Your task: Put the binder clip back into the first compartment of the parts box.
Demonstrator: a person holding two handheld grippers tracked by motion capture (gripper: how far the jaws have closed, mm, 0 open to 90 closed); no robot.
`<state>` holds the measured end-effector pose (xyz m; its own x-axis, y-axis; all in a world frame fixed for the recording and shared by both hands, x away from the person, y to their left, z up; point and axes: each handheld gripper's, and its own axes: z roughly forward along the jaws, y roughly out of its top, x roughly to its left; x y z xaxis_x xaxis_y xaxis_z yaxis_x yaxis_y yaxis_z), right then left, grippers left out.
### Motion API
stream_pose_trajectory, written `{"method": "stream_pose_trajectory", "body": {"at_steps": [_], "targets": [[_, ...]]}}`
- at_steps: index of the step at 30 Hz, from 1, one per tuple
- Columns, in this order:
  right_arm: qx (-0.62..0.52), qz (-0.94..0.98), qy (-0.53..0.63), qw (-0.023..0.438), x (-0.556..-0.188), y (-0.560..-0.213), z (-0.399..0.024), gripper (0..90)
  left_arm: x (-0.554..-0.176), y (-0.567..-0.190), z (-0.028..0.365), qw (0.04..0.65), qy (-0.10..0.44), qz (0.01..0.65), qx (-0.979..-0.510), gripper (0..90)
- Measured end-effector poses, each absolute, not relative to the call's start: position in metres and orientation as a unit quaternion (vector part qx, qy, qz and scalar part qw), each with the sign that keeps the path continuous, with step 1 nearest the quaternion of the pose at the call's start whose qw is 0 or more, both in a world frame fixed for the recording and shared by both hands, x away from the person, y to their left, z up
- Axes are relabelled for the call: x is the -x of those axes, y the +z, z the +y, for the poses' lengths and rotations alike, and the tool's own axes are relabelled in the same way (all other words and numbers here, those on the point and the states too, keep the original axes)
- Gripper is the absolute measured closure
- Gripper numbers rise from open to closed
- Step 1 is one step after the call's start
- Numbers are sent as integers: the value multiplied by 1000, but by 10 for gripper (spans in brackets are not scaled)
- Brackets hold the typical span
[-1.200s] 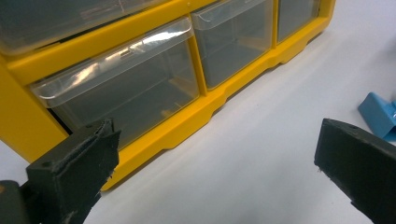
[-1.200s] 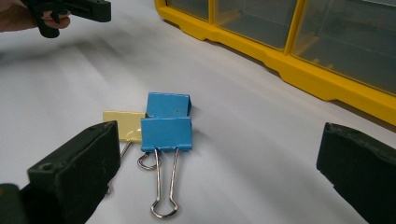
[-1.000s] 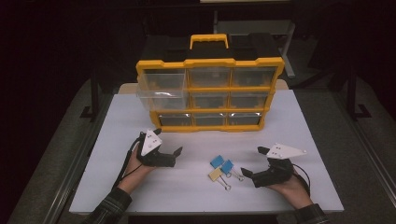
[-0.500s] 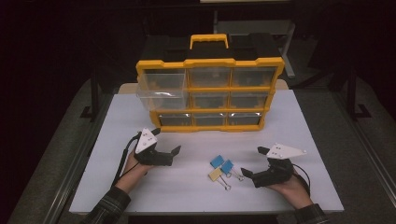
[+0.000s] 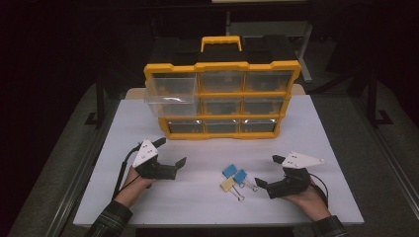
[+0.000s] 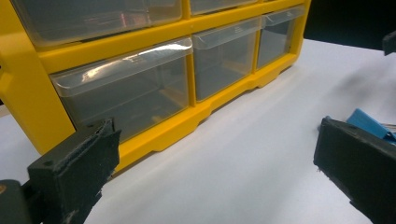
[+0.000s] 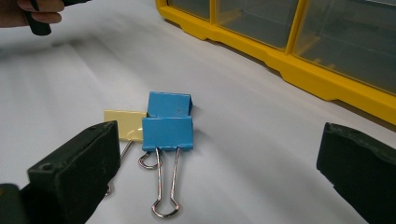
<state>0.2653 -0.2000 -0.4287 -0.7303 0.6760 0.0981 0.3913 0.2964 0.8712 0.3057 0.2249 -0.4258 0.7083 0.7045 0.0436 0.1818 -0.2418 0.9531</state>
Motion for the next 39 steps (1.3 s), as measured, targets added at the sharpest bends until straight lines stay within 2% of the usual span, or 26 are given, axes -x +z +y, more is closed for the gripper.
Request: {"method": "stream_pose_trajectory", "body": {"at_steps": [39], "targets": [[-337, 795, 486, 134, -266, -429, -200, 0, -252, -429, 272, 550, 259, 308, -732, 2]]}}
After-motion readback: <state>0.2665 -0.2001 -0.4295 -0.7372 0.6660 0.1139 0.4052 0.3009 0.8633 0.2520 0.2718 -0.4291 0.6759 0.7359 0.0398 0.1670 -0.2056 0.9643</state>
